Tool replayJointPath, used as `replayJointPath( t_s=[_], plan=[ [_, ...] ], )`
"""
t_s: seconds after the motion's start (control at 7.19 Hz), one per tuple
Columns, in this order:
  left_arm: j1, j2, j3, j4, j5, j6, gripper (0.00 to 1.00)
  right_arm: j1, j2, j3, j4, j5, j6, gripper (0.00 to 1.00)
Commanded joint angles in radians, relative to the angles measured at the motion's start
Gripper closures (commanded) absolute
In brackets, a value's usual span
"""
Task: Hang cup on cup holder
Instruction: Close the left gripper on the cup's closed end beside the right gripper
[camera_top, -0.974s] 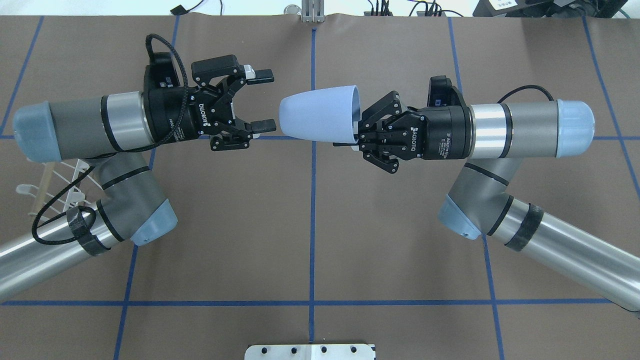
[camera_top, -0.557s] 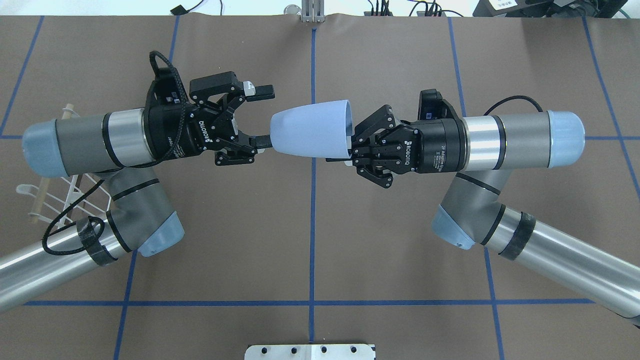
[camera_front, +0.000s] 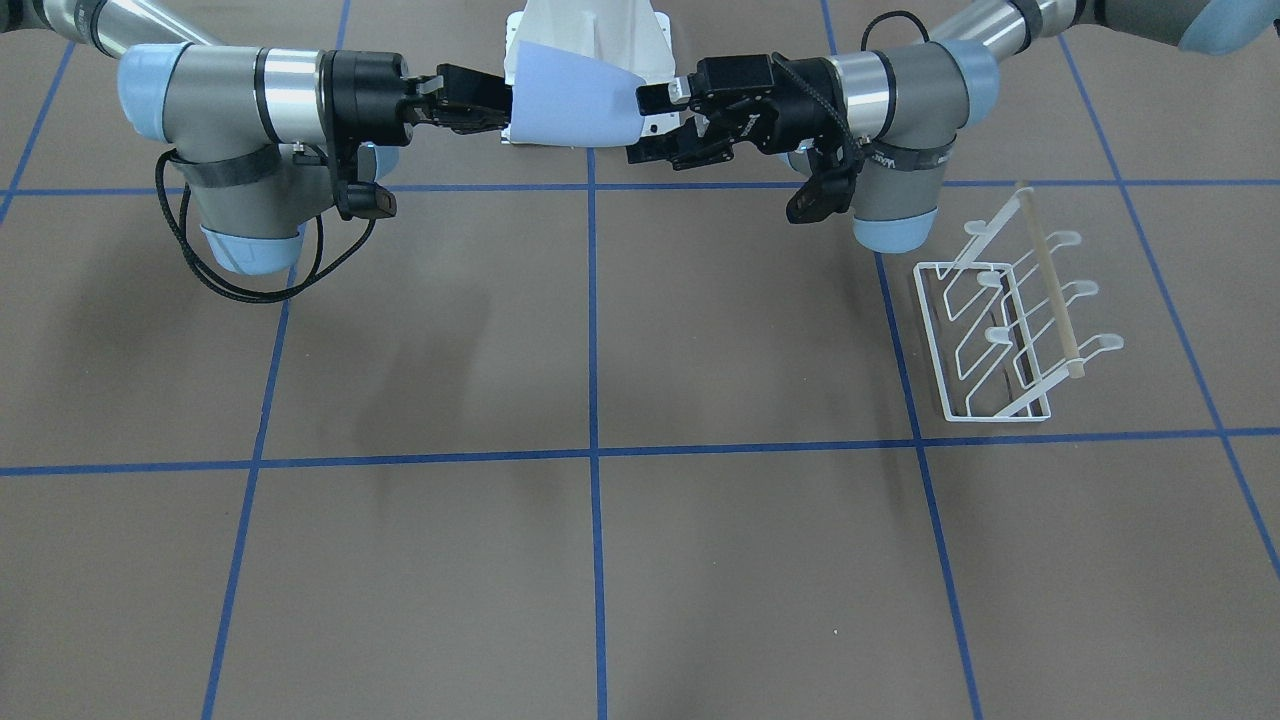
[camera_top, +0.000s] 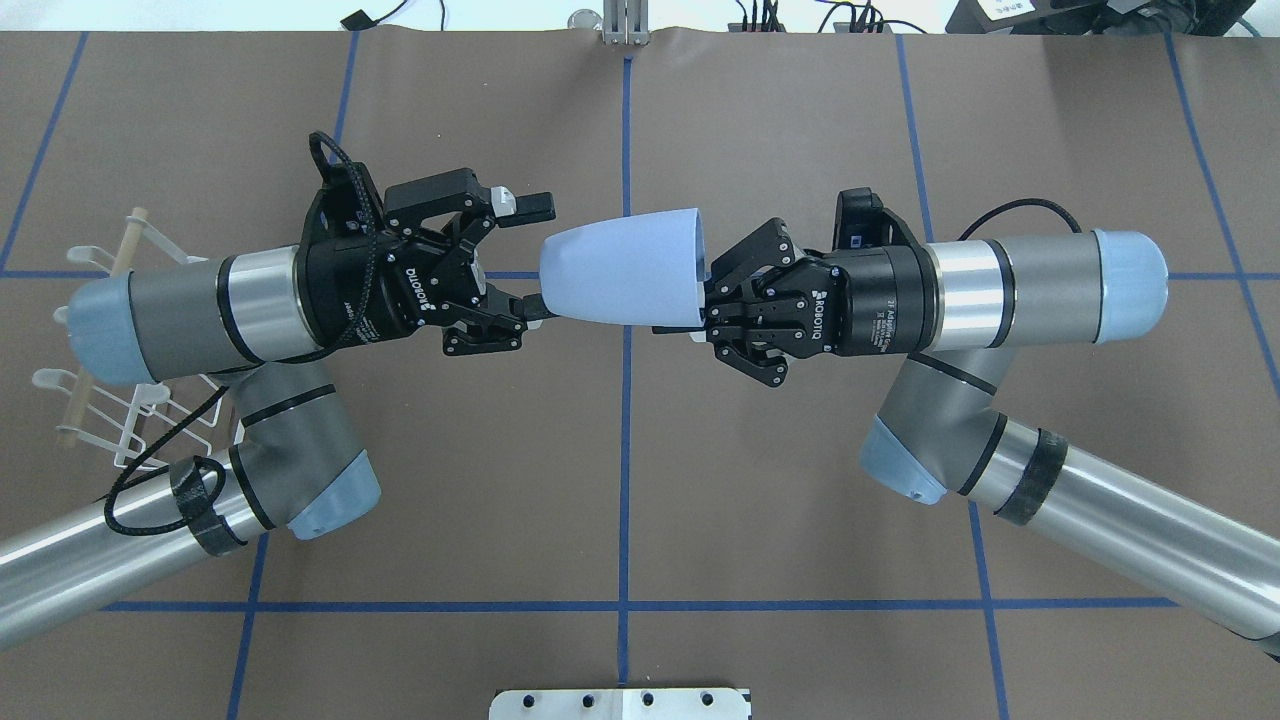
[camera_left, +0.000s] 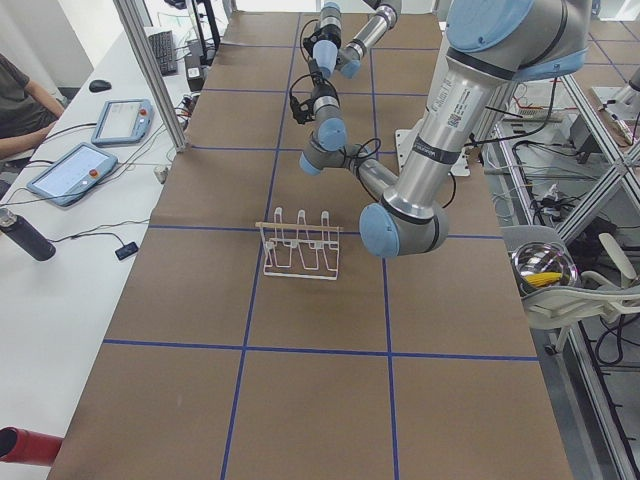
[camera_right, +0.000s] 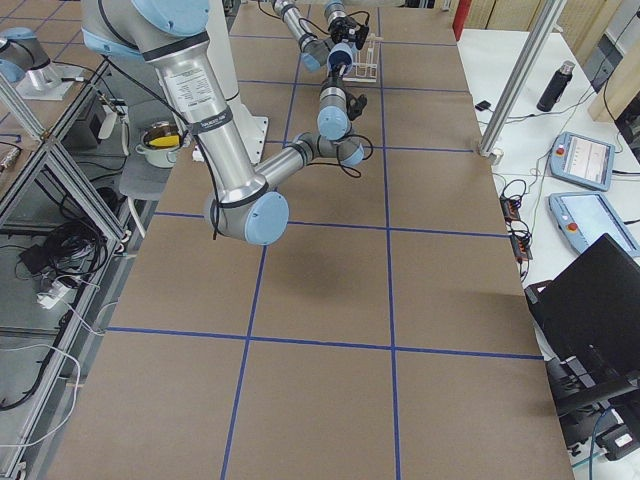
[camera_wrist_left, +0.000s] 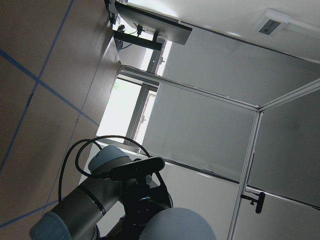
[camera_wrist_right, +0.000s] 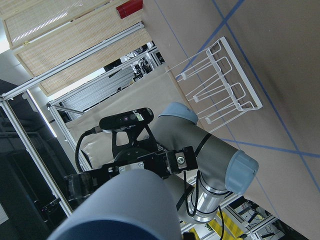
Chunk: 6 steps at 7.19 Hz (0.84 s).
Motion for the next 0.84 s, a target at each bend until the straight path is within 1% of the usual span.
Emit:
replayJointPath(
  t_s=[0.0, 0.14, 0.7],
  plan=[
    [0.012, -0.018, 0.000, -0.001, 0.000, -0.003, 0.02, -0.013, 0.001, -0.001, 0.004, -0.003, 0.000, 1.00],
    [0.027, -0.018, 0.000, -0.001, 0.000, -0.002, 0.02, -0.016, 0.001, 0.000, 0.004, -0.008, 0.000, 1.00],
    [0.029, -0.019, -0.008, -0.002, 0.002, -0.003, 0.02, -0.018, 0.001, 0.000, 0.004, -0.019, 0.000, 1.00]
  ],
)
